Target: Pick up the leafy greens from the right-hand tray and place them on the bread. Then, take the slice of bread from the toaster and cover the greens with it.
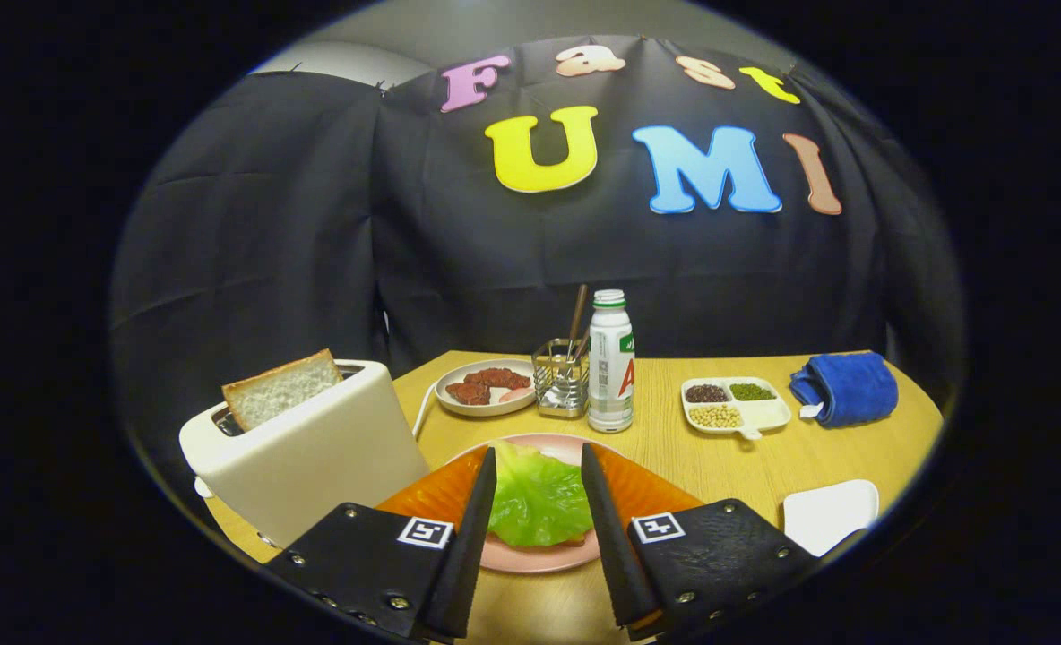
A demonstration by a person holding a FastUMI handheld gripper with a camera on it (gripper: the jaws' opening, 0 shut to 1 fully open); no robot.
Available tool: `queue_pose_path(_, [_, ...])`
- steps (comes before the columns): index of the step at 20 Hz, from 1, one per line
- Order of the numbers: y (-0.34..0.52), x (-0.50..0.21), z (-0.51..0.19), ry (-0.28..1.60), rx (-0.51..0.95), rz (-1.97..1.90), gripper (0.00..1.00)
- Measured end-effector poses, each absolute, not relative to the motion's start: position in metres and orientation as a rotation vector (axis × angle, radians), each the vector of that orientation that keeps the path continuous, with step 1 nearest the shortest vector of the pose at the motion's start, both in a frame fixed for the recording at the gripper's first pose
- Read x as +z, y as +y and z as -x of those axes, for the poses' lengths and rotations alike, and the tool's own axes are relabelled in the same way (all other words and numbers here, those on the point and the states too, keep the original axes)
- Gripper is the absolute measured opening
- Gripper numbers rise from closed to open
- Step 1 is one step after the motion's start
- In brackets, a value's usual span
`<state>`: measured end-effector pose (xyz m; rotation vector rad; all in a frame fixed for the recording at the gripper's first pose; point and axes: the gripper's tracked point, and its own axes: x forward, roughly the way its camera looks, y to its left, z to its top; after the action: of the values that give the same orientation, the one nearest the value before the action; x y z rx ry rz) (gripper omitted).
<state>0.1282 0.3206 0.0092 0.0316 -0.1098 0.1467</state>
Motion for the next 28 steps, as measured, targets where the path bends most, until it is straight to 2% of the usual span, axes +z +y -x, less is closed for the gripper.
queue_pose_path(3, [0.336,0.025,-0.1,-0.184,0.12,-0.018,0.58])
queue_pose_path(5, [0.353,0.034,-0.087,-0.216,0.135,-0.012,0.41])
queue_pose_path(10, [0.405,0.044,-0.061,-0.253,0.205,-0.026,0.39])
queue_pose_path(11, [0.417,0.046,-0.056,-0.257,0.226,-0.037,0.31])
queue_pose_path(12, [0.425,0.048,-0.054,-0.26,0.231,-0.035,0.29])
queue_pose_path(17, [0.482,0.05,-0.04,-0.277,0.296,0.019,0.29])
queue_pose_path(18, [0.49,0.051,-0.039,-0.282,0.298,0.03,0.36])
queue_pose_path(19, [0.495,0.052,-0.038,-0.285,0.294,0.043,0.39])
queue_pose_path(28, [0.514,0.041,-0.078,-0.221,0.181,0.102,0.39])
